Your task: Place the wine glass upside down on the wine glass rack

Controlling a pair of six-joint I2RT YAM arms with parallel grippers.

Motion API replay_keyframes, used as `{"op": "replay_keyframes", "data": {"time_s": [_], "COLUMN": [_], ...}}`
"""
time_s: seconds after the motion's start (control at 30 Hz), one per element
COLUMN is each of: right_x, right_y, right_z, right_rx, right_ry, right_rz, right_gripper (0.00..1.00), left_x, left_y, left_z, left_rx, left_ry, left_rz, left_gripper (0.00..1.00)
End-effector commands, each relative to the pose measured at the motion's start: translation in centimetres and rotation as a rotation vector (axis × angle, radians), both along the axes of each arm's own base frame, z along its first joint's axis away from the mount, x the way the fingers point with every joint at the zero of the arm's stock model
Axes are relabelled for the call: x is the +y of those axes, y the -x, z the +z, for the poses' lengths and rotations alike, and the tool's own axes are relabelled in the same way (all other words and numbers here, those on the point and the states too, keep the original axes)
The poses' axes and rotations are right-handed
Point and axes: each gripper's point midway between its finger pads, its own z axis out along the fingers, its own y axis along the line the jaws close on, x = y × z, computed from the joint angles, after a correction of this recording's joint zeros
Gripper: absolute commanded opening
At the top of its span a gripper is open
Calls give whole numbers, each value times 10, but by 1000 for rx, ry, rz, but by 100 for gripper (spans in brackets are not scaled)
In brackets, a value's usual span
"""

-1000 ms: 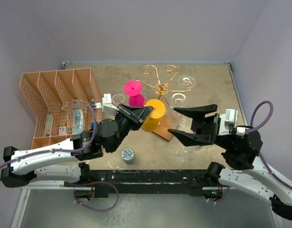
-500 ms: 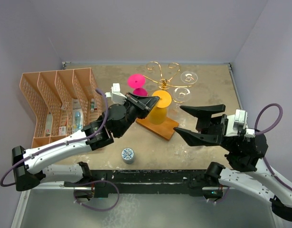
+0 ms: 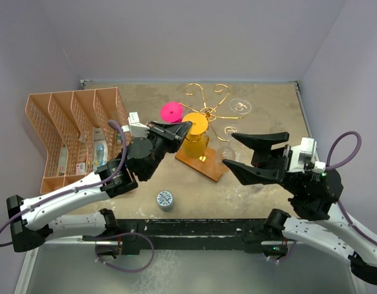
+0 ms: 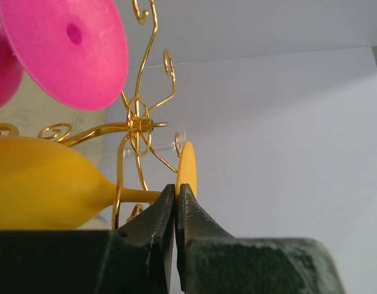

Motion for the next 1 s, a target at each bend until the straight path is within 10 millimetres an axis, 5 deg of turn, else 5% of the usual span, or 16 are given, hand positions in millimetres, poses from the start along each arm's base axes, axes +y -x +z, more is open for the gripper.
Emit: {"op": "replay_keyframes", "data": {"time_s": [0.0, 0.67, 0.97], "right_x": [-2, 1, 1], "right_y": [-1, -15, -19], "right_z": [12, 4, 2], "right_rx": [-2, 61, 80], "right_ry": [-51, -51, -53], "right_rz": [-5, -40, -50], "right_gripper": [72, 72, 72], "left_x": [15, 30, 19], "left_y": [-2, 6, 17], "left_z": [17, 6, 2], "left_rx": [-19, -7, -20], "left_ry": [51, 16, -14], "left_rz": [49, 48, -41], "left_gripper": [0, 0, 0]}}
